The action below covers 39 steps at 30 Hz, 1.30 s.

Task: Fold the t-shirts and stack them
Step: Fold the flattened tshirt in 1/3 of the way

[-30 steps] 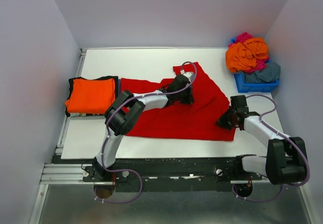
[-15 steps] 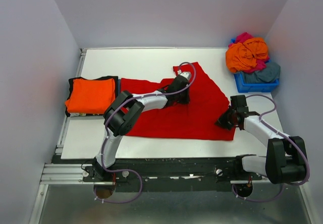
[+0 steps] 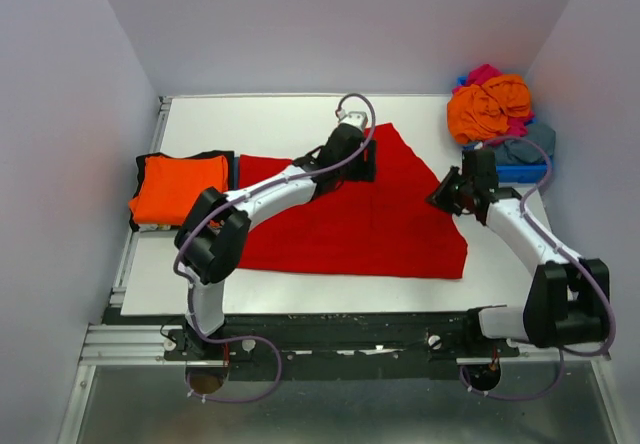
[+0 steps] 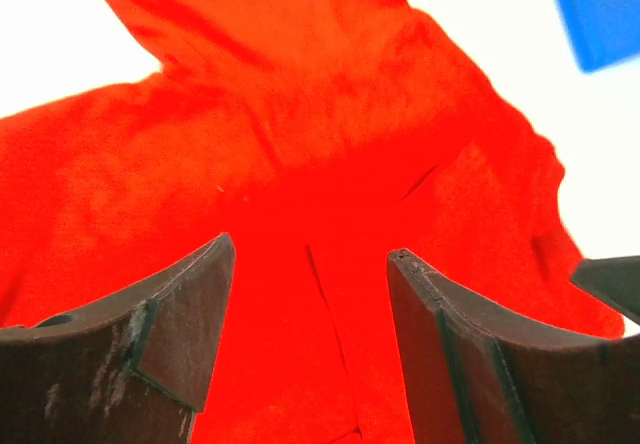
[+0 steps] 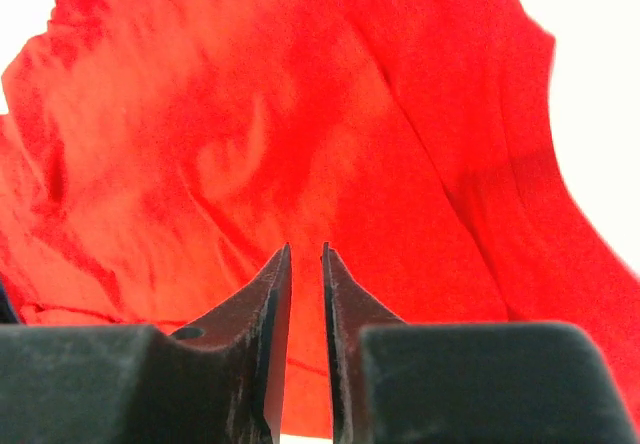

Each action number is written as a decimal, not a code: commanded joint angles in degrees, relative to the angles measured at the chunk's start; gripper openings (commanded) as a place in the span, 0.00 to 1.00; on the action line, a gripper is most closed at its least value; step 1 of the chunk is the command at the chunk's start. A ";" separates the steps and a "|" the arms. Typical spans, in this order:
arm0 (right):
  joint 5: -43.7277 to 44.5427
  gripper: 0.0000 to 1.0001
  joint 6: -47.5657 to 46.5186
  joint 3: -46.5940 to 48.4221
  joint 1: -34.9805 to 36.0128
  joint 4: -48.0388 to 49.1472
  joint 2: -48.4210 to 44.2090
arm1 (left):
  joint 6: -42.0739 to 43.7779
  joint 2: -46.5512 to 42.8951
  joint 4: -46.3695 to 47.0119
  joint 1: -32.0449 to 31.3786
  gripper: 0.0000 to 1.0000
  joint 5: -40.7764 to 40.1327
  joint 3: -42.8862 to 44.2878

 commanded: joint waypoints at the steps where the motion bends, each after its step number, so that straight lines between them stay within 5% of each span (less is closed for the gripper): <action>1: -1.27 0.23 -7.48 9.60 0.89 -0.27 8.20 | -0.74 -8.91 -3.23 3.21 0.75 -8.21 -3.79; 5: -0.83 0.20 -10.03 20.41 1.95 -2.91 19.09 | -4.51 -15.16 -2.09 5.05 0.75 -15.17 -12.66; 8: 0.83 0.01 -10.04 27.79 2.74 -4.75 26.65 | -8.11 -19.02 -0.60 7.68 0.74 -16.32 -19.43; 19: 13.38 0.01 -1.88 44.77 4.32 -16.88 45.48 | -11.03 -28.61 6.08 11.47 0.75 -20.90 -33.68; 39: 20.27 0.01 -3.80 66.40 5.82 -36.40 57.61 | -12.87 -29.23 4.94 17.53 0.75 -17.73 -34.74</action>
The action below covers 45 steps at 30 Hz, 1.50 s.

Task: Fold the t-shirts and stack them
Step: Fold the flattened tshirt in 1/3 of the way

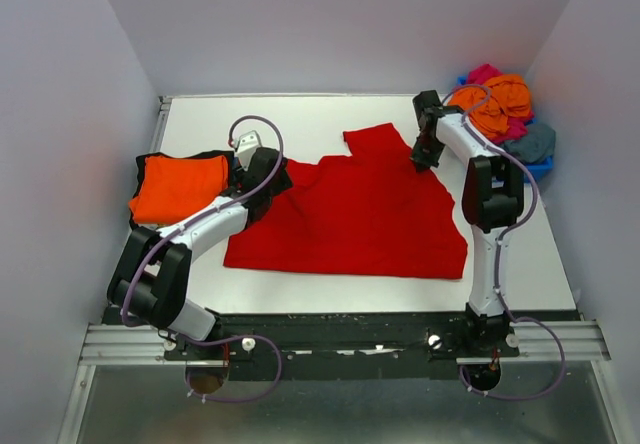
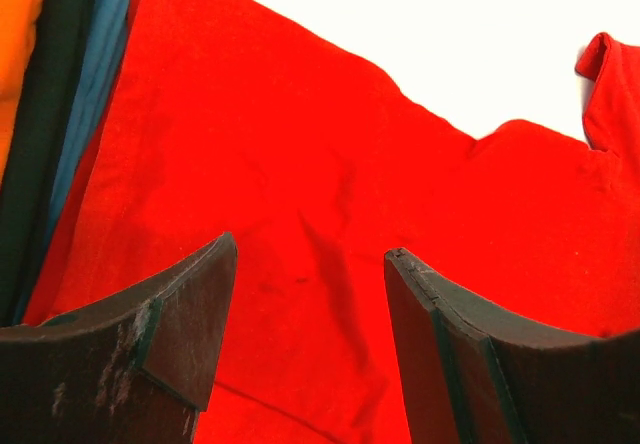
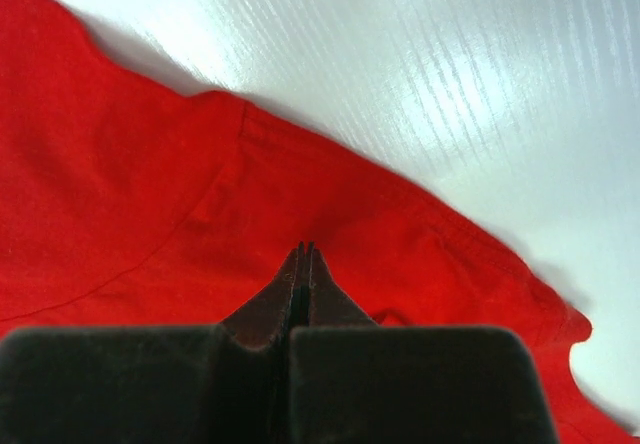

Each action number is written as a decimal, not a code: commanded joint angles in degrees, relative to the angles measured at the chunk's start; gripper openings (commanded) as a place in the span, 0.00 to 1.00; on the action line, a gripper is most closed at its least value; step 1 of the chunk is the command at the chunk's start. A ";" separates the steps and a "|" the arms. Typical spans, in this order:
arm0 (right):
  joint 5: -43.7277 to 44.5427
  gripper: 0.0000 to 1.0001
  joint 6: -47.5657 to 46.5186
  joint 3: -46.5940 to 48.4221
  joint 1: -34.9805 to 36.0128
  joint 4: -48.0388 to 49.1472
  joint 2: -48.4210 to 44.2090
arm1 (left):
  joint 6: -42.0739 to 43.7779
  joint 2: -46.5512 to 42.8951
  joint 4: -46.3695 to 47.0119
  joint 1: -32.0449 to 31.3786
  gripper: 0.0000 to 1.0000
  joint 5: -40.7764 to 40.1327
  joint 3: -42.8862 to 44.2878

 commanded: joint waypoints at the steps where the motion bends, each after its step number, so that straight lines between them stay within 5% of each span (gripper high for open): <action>1: 1.80 0.01 0.16 3.37 1.49 -5.21 2.56 | -0.92 -1.87 0.79 1.60 0.75 1.55 -1.06; 11: 6.01 0.01 2.79 25.94 3.43 -18.55 15.11 | -1.09 -1.96 0.88 2.57 0.75 2.95 -1.42; 24: 7.92 0.01 -0.01 33.41 3.43 -17.94 19.16 | -1.35 -2.05 1.05 2.75 0.75 4.71 -1.77; 31: 13.12 0.01 -13.28 35.97 3.25 -14.87 22.07 | -1.27 -1.52 1.23 2.75 0.74 5.68 -1.42; 37: 6.28 0.01 -26.87 34.76 3.69 -11.37 22.08 | -1.09 -1.08 1.49 2.75 0.74 6.21 -1.24; 40: 10.30 0.01 -37.25 27.64 4.65 -4.43 19.35 | -0.92 -1.08 1.67 2.75 0.74 6.03 -1.33; 45: 20.46 0.01 -39.83 31.23 4.83 -6.00 22.16 | -0.65 -0.11 1.76 2.83 0.74 5.85 -1.15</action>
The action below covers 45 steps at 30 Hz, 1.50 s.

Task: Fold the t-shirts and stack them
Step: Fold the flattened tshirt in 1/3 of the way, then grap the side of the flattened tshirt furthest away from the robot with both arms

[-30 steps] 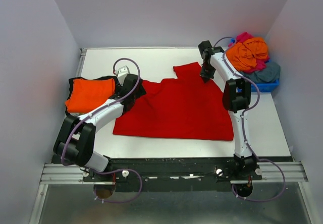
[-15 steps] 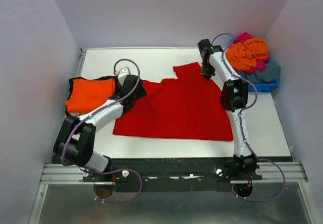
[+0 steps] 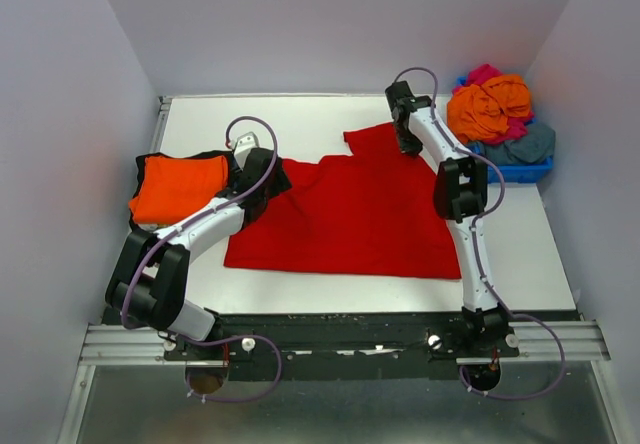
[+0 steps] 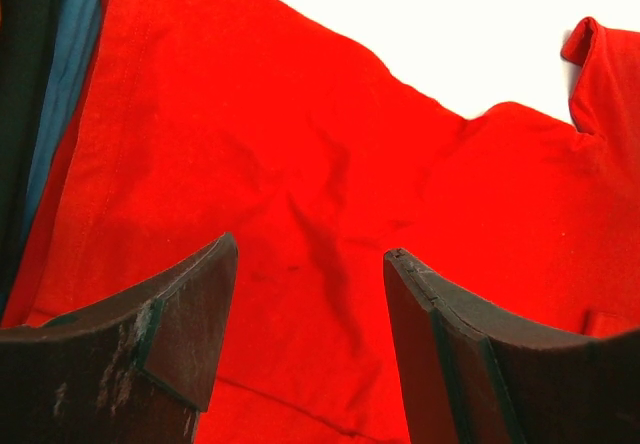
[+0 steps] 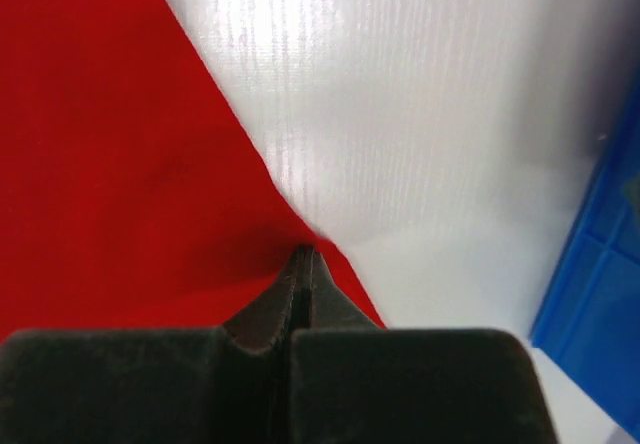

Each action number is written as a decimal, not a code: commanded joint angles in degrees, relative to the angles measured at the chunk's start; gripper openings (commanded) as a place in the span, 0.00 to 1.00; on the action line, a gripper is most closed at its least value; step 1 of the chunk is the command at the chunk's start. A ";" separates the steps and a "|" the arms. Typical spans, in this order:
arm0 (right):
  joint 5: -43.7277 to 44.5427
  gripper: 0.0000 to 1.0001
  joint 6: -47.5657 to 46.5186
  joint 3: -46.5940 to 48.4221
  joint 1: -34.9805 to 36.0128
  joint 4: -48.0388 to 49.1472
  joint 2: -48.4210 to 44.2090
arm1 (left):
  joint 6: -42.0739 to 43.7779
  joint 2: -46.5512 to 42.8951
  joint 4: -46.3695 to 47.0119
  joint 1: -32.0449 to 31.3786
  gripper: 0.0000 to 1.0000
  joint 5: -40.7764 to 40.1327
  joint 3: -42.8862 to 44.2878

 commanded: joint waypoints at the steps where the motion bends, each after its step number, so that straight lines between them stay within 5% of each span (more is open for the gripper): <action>1: 13.08 0.01 -8.66 -0.50 0.35 3.29 2.49 | 0.20 0.72 0.97 0.45 0.74 0.72 0.11; 6: 22.86 0.01 -13.94 -8.24 0.09 8.21 0.99 | 0.20 1.86 0.97 0.45 0.74 0.81 0.73; 17: 22.00 0.01 -10.43 -8.86 -2.46 11.28 -4.44 | 1.69 5.46 0.36 2.56 0.74 -0.16 4.41; 26: 7.42 0.26 -8.50 -16.51 -2.90 23.42 -19.04 | 2.66 15.21 -5.70 8.53 0.72 0.37 18.55; 40: -20.37 0.43 5.65 3.42 -9.66 21.50 -4.47 | 3.36 34.11 -14.23 13.81 0.70 4.23 39.66; 45: -27.47 0.54 13.81 -1.21 -12.39 24.13 -5.95 | 3.45 40.87 -19.93 15.04 0.70 6.52 49.04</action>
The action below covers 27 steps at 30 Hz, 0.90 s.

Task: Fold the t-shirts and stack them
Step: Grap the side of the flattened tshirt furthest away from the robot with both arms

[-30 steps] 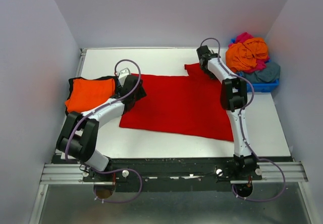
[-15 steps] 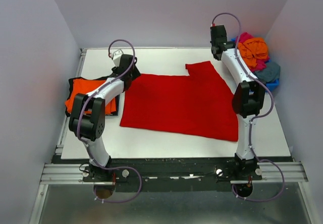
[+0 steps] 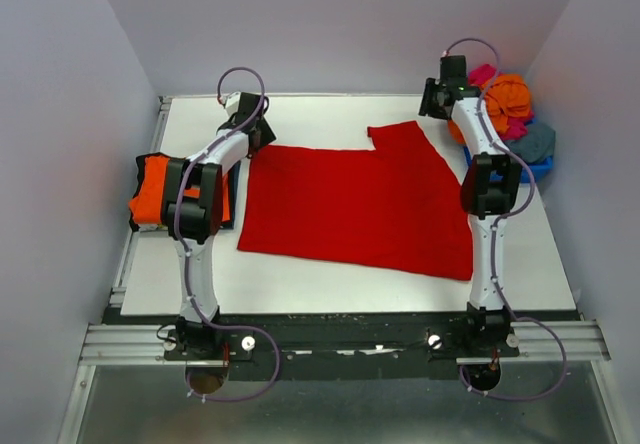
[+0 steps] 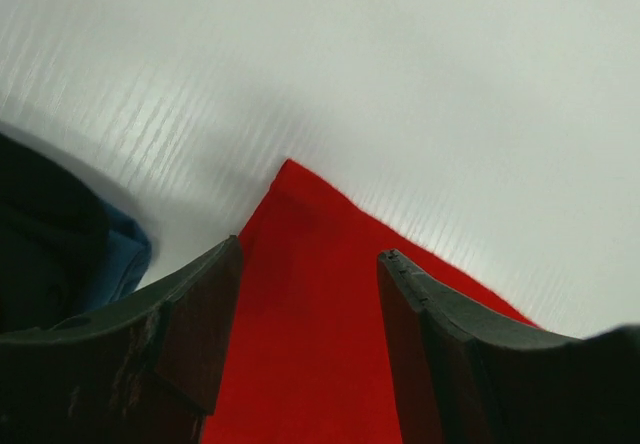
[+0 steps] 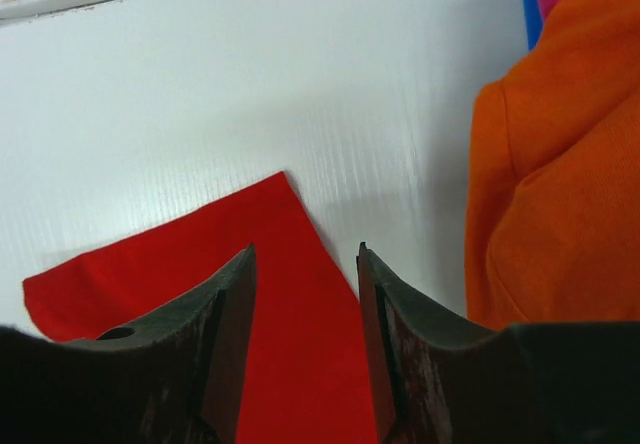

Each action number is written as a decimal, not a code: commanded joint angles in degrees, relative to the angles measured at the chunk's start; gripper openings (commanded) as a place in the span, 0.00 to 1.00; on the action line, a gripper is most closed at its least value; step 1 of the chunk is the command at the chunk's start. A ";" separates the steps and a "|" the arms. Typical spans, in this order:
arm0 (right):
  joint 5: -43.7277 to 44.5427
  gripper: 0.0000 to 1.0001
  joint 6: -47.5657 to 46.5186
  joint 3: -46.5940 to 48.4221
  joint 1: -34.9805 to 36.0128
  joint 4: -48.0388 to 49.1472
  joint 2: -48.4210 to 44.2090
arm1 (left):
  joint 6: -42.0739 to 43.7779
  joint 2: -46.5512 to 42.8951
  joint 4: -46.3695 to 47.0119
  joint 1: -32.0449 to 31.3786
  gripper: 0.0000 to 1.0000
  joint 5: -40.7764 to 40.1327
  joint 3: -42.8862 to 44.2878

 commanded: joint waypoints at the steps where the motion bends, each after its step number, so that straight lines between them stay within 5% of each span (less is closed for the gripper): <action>1: -11.44 0.54 9.67 -2.07 -2.40 1.07 -1.65 | 0.72 6.59 -7.64 1.47 0.70 3.41 9.94; 7: -18.39 0.54 13.28 -1.64 -2.41 0.37 1.60 | 1.69 11.78 -12.04 2.43 0.69 2.36 16.63; 18: -18.57 0.63 21.81 -0.33 -3.02 -1.91 5.47 | 1.16 16.44 -14.94 3.31 0.65 6.67 21.64; 27: -11.29 0.74 25.94 0.47 -3.37 -0.52 6.18 | 0.90 16.71 -13.63 3.40 0.61 8.33 21.21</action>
